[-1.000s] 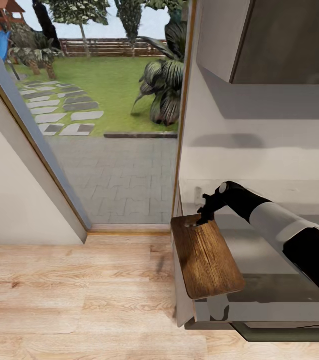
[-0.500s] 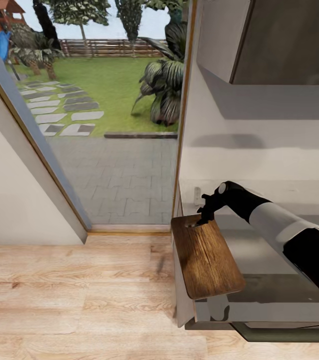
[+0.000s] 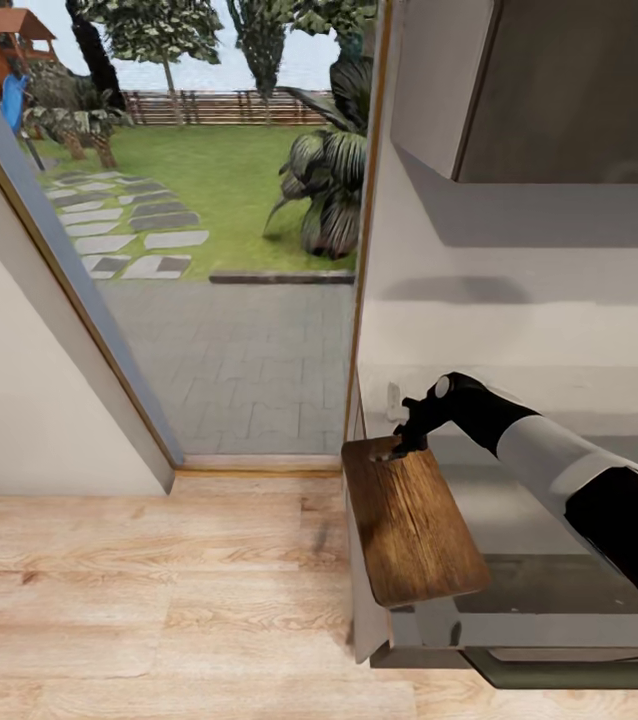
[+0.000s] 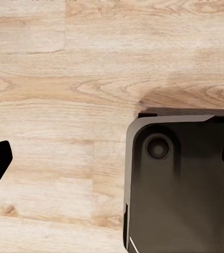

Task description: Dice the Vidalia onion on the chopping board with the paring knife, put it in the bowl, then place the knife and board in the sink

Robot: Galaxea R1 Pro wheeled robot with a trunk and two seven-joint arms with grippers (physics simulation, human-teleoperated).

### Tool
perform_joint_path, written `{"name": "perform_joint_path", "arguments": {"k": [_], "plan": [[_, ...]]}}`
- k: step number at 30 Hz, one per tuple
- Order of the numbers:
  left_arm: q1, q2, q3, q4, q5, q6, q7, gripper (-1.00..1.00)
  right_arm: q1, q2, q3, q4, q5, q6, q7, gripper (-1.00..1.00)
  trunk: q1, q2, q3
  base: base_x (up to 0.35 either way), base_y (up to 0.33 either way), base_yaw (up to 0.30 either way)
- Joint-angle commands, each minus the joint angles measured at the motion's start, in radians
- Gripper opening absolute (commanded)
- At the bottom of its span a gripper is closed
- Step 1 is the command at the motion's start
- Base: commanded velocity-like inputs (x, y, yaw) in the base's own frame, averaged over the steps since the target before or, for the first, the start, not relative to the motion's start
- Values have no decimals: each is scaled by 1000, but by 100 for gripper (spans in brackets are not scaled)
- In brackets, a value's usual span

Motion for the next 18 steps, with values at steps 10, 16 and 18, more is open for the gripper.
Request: {"name": "perform_joint_path", "arguments": {"k": [10,16,18], "plan": [[0,0,1,-2,-1,-1,2,100,1,-1,8,60,10,10,9,-100,1,-1,14,0,0,0],[0,0,1,-2,-1,-1,2,100,1,-1,8,60,10,9,9,-100,1,-1,23,0,0,0],[0,0,1,-2,-1,-1,2,100,1,-1,8,60,10,9,9,-100,1,-1,26,0,0,0]]}}
